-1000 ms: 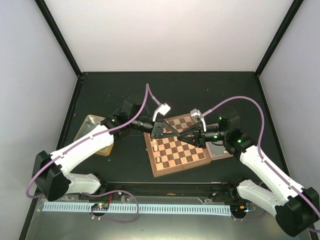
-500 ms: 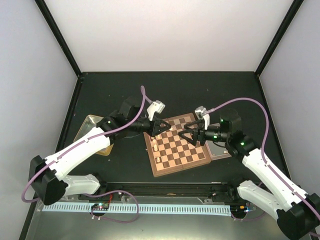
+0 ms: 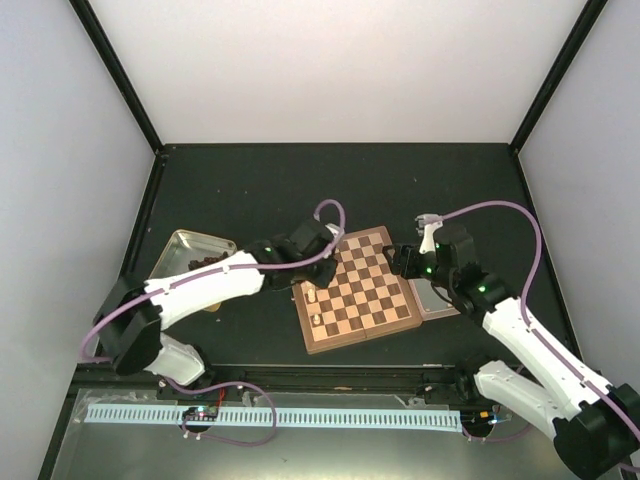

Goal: Set up the chess pieces on the board
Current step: Place the chess piece on the chessboard.

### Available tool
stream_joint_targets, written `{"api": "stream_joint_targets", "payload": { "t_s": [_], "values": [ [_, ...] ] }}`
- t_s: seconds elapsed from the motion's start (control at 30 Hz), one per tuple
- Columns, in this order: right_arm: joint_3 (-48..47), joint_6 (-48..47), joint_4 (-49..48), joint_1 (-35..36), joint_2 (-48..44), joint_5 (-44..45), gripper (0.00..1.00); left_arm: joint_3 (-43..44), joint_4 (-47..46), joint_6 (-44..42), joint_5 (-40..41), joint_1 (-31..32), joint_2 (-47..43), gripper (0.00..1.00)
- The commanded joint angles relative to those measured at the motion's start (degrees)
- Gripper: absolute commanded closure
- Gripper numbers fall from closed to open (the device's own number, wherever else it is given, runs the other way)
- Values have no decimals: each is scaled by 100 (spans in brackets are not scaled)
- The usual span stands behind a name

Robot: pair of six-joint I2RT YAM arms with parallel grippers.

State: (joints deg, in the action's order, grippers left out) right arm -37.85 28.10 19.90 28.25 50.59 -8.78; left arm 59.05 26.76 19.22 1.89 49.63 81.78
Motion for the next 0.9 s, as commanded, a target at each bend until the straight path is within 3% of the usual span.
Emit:
{"api": "stream_joint_targets", "payload": {
  "t_s": [0.0,0.47,0.87],
  "values": [
    [33,98,181,5,147,701,29,317,342,40,1259,373,551,98],
    [14,41,245,4,444,873,30,247,197,11,1328,478,1405,97],
    [6,122,224,-6,635,849,31,265,458,-125,1354,478,1556,95]
  ]
}}
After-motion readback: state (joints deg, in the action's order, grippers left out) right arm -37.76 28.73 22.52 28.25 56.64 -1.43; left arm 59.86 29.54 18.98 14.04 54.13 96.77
